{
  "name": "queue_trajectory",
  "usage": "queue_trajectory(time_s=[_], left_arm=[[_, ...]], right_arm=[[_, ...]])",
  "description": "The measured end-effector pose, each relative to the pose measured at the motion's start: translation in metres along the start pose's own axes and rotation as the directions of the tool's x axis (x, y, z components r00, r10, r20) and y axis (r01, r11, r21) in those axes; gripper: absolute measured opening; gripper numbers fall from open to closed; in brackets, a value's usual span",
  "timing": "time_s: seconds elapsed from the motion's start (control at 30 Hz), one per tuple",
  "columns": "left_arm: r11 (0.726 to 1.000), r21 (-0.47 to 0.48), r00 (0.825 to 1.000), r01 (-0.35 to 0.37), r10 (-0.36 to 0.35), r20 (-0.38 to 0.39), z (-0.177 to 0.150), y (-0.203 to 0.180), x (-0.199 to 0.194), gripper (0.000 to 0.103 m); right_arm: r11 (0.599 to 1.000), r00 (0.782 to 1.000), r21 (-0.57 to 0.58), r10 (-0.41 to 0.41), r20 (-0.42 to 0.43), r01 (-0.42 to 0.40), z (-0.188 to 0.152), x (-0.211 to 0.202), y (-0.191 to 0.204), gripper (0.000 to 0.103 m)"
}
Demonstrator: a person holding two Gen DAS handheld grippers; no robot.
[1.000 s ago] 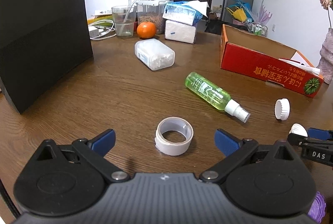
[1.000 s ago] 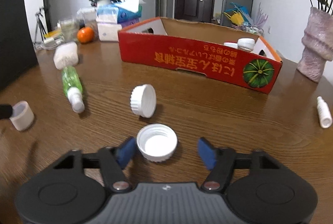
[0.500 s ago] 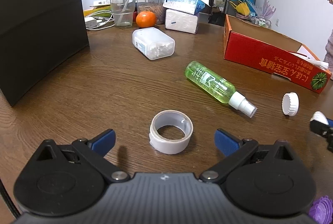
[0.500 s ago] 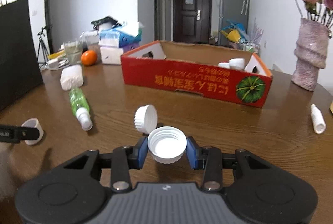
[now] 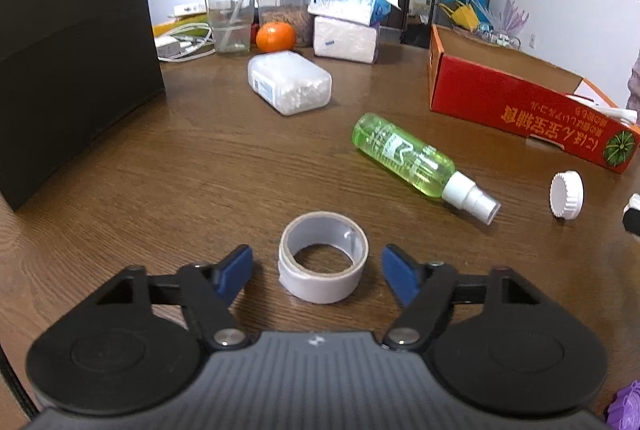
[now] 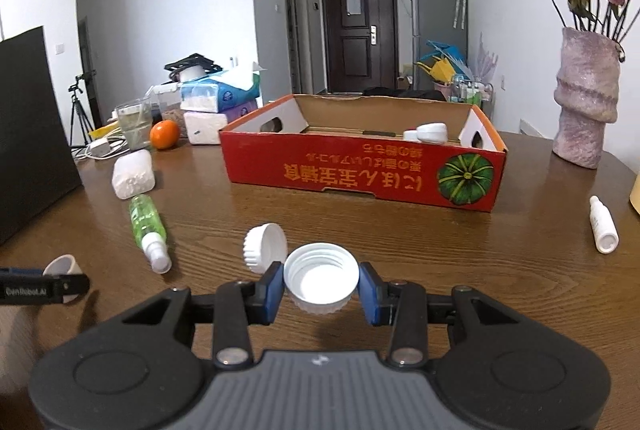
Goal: Organize rigid objects
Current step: 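Close the left tool on the white tape roll while the right tool grasps a white cap, then lift the tape roll with the left tool while the right tool lifts the white cap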
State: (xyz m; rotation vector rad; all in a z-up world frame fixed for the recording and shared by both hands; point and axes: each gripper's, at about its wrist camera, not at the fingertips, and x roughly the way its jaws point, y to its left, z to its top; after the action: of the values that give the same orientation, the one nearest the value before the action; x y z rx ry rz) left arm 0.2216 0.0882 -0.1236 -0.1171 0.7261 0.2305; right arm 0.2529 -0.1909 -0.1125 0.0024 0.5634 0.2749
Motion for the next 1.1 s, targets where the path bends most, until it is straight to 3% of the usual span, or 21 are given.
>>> queue_trajectory(time_s=[0.17,0.4,0.73,0.9,1.1], left_arm=[[0.999,0.037,1.0,0.013,-0.013,0.016,-0.002,-0.005,-0.001,0.046],[0.998,0.053,0.999,0.028,-0.03,0.028,-0.003,-0.008,-0.002,0.045],[1.0,0.021,0.998,-0.013,0.011,0.066,-0.001,-0.004,-0.004,0.045],[0.999,0.03,0.995,-0.028,0.025,0.1,0.0,-0.007,-0.013,0.045],[0.998,0.051,0.993,0.027,-0.033,0.11,0.006,-0.014,-0.026,0.045]], right_arm=[[1.0,1.0,-0.01,-0.006,0.028,0.006,0.002,-0.007,0.001,0.039],[1.0,1.0,-0.012,-0.007,0.011,0.007,0.001,-0.004,0.002,0.039],[1.0,1.0,-0.018,-0.016,-0.001,0.016,-0.006,-0.004,0.006,0.039],[0.999,0.999,-0.019,-0.029,0.035,0.029,-0.004,-0.016,0.006,0.039],[0.998,0.997,0.002,-0.062,0.041,0.062,-0.002,-0.032,0.0,0.039]])
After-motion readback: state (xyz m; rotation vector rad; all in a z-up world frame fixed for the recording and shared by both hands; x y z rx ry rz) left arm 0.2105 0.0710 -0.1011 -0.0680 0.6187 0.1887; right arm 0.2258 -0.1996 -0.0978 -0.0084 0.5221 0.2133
